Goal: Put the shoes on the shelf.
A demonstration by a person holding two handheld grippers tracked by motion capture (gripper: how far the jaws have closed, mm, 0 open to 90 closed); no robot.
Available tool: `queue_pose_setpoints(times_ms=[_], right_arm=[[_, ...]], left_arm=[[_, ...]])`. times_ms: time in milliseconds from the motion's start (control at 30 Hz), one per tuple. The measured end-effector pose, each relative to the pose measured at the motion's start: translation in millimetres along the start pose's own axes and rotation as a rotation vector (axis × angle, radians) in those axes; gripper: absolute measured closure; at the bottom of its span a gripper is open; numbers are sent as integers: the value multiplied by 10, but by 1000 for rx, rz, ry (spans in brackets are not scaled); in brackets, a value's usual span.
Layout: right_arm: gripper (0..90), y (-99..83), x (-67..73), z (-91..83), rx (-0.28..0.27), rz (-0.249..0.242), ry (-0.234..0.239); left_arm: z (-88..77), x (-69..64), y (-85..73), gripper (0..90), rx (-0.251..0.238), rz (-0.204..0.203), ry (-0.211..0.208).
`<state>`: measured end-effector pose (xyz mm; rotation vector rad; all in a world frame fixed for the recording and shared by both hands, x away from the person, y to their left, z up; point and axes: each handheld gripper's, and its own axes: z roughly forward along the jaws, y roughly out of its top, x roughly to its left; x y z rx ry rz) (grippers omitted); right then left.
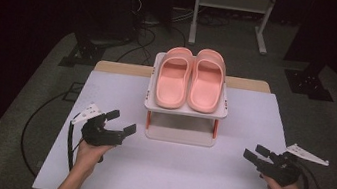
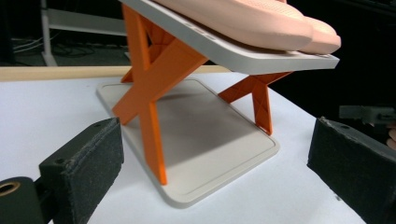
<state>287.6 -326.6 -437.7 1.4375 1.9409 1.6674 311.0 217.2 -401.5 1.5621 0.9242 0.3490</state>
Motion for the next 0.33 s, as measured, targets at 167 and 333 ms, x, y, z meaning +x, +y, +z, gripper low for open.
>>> queue_pose_setpoints(times_ms=[167,333], right_arm=[[266,-115,27,-54,6,-4,0],[254,-307,80,-102,-2,-37,5]], left_arm=[[-64,-14,-141,32,-9,-16,9],[-75,-40,-399,32,-18,-57,17]])
